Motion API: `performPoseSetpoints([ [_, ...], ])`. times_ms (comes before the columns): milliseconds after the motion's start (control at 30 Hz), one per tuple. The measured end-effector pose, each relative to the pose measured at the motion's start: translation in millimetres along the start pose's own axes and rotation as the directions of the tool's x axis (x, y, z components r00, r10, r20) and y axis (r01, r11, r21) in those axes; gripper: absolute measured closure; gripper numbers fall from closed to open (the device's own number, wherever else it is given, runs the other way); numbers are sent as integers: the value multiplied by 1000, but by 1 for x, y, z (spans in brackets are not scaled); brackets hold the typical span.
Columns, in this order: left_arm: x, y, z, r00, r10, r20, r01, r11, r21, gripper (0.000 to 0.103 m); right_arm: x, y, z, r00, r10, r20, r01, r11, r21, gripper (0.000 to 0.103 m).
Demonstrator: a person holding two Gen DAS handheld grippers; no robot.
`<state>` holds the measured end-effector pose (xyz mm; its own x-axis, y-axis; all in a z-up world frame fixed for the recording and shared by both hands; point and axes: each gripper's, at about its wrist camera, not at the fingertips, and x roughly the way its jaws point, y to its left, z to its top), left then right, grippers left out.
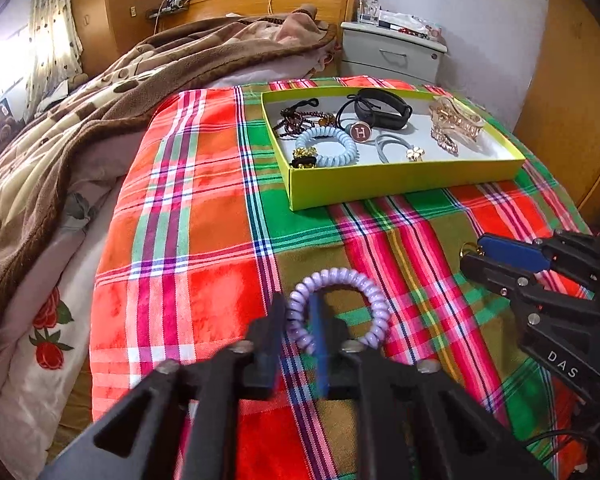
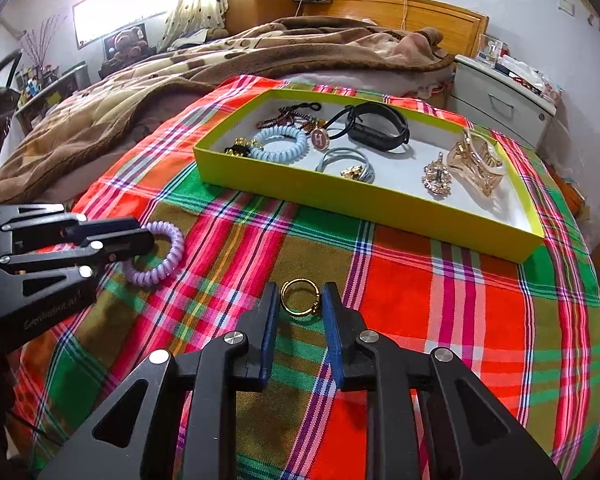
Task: Organize jewelry
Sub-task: 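Grasp the gold ring with the right gripper while the left gripper holds the hair tie, then lower the lilac hair tie and gold ring into the box lid and open both grippers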
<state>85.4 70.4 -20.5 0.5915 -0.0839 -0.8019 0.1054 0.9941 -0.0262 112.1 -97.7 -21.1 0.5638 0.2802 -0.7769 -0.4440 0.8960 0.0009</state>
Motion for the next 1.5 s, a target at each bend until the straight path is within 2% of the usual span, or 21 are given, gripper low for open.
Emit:
performPoseSetpoints([
  [267,-5,9,3,1000,-27,16,28,998,-52,93,-7,-7,1,1000,2,25,-3,1000,30,80],
  [700,-25,0,21,994,-66,83,70,996,-53,93,-29,-27,7,996,-10,91,3,997,79,80],
  [1000,-32,-12,50,989,-87,119,91,996,-25,93,-40,-52,20,991,-39,127,23,992,124,80],
  [1267,-22,-21,84,986,-103,132,106,994,-14,93,-35,-75,38,990,-43,135,21,986,166,80],
  [1500,5,-28,102,988,-128,90,131,991,-29,93,-14,-99,54,992,-64,113,40,978,206,80],
])
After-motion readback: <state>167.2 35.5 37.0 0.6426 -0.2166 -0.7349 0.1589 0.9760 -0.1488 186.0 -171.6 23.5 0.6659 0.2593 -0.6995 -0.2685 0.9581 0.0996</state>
